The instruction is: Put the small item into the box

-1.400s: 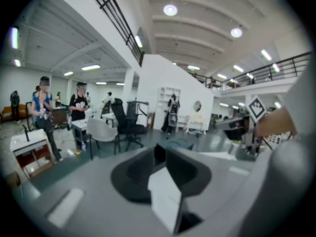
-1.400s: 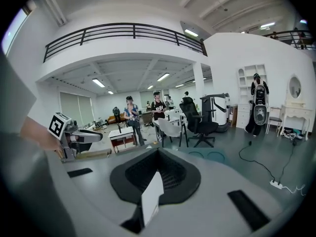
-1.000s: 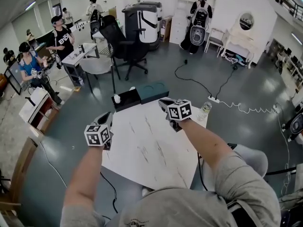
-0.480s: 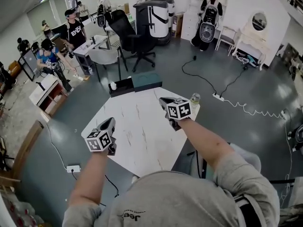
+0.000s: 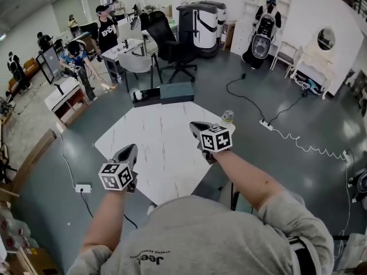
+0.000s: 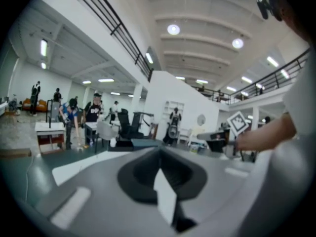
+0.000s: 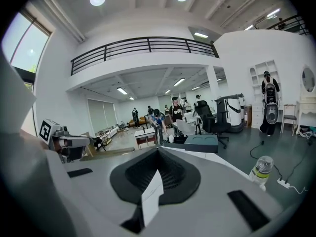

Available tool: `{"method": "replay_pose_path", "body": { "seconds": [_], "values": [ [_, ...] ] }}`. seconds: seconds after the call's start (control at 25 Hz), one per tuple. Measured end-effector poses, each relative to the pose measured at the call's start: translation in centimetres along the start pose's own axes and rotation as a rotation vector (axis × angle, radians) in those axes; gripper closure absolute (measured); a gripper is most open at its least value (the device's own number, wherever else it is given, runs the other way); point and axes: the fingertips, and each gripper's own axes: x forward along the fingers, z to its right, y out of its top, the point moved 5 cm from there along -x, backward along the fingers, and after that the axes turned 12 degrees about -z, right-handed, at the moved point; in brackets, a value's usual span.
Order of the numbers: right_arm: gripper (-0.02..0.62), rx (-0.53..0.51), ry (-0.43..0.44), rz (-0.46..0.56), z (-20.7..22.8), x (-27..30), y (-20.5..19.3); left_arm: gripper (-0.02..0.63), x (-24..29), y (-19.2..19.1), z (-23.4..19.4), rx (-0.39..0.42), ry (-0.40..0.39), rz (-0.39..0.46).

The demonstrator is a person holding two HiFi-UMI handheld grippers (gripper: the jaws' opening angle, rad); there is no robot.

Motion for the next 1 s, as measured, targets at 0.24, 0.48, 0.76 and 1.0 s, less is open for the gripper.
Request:
{"method": "replay_pose_path", "body": {
  "seconds": [0.24, 0.48, 0.76, 1.0],
  "values": [
    [0.588, -0.021, 0.018, -0.014, -1.8, -2.6, -2.3, 0.6, -2.6, -0.1, 2.6, 0.038, -0.007, 0.007],
    [0.588, -0.008, 0.021, -0.042, -5.0, -2.6, -4.8, 0.6, -4.9, -1.2, 1.5, 0.036, -0.067, -0.004],
    [0.588, -0.002, 0.007, -0.03, -8.5, -1.9, -5.0, 0.6, -6.6, -1.4, -1.4, 0.068, -0.142, -0.021],
    [0.588, 0.022, -0.001, 0.009, -9.8, -2.1, -3.9, 0.6, -7.8, -0.6, -3.5, 0.092, -0.163, 0.004]
  ]
}}
